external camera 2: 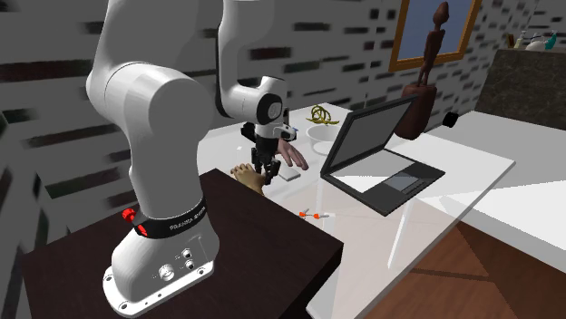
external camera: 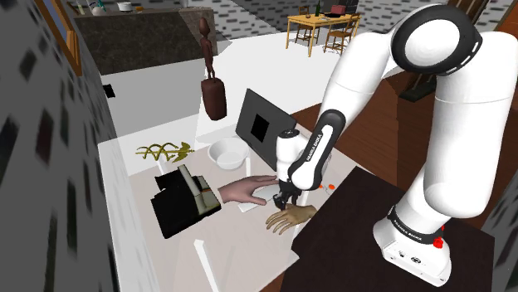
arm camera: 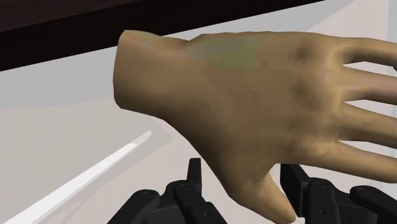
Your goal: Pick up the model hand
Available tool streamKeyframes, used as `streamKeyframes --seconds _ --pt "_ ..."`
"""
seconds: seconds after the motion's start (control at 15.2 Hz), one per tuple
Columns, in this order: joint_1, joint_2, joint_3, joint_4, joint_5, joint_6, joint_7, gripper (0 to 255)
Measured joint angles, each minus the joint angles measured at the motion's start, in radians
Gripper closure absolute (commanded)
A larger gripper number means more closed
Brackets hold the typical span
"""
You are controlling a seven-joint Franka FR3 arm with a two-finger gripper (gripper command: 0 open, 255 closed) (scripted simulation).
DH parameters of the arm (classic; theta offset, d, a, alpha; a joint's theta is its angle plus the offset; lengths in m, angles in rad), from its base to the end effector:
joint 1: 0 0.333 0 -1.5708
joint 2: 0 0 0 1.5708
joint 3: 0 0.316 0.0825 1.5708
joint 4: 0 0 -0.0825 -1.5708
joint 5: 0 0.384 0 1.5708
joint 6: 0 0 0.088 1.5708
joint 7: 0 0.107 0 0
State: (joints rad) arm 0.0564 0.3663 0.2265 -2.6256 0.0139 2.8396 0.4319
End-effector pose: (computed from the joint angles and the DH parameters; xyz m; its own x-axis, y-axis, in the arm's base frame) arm 0.3829 0.1227 0.1161 0.9720 -0.1669 -0.1652 -0.1717 -0.9850 -0.0148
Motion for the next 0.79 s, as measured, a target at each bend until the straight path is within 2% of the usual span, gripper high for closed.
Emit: streamKeyframes --seconds 0.26,0.79 --pt "-0.001 -0.004 0.001 0.000 0.001 -0.003 0.000 255" --pt "-0.032 -0.135 0.046 -0.029 0.051 -0.109 -0.027 255"
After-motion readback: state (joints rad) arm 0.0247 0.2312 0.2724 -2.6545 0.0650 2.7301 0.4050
